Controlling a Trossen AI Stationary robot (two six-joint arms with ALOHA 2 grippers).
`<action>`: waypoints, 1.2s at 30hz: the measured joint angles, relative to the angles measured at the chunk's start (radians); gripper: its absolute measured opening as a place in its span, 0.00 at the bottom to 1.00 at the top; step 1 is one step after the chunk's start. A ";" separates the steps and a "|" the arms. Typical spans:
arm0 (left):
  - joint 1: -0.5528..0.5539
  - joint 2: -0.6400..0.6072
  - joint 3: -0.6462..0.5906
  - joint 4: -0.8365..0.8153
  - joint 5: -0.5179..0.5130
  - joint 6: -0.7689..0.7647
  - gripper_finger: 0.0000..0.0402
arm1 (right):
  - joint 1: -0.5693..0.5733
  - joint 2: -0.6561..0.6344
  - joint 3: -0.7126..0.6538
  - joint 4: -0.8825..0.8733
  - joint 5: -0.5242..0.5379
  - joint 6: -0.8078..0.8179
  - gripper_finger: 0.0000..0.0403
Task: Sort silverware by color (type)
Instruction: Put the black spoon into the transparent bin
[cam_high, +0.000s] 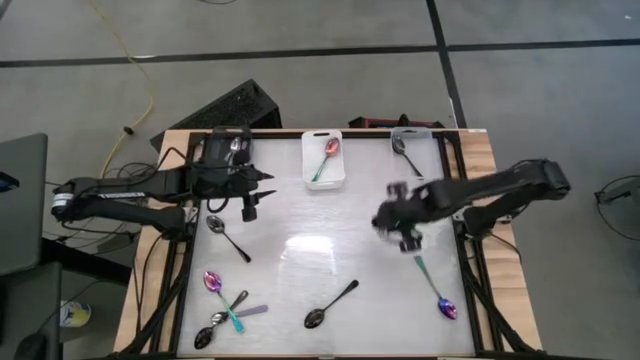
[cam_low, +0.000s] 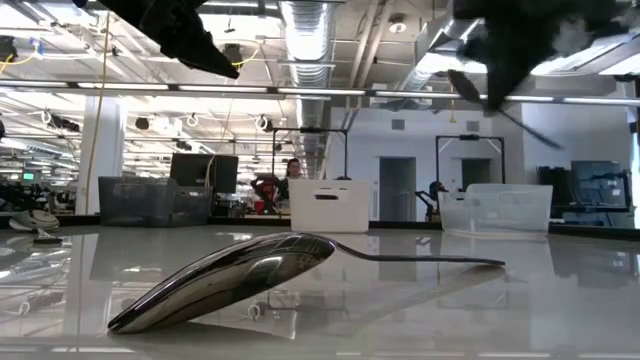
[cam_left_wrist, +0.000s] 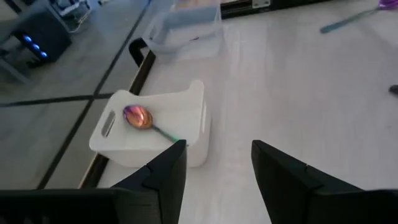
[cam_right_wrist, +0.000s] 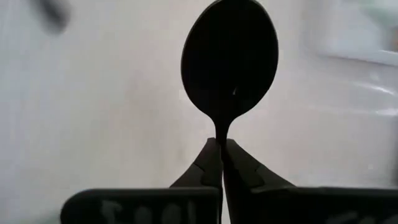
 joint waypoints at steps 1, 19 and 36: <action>0.000 0.002 0.000 0.000 0.001 0.000 0.41 | -0.029 -0.035 0.024 -0.022 0.041 0.030 0.05; -0.002 0.064 0.000 0.045 0.105 0.000 0.41 | -0.921 0.092 0.054 0.055 0.039 0.155 0.05; -0.002 0.064 0.000 0.041 0.119 0.042 0.41 | -0.964 0.221 0.104 0.011 0.033 0.166 0.51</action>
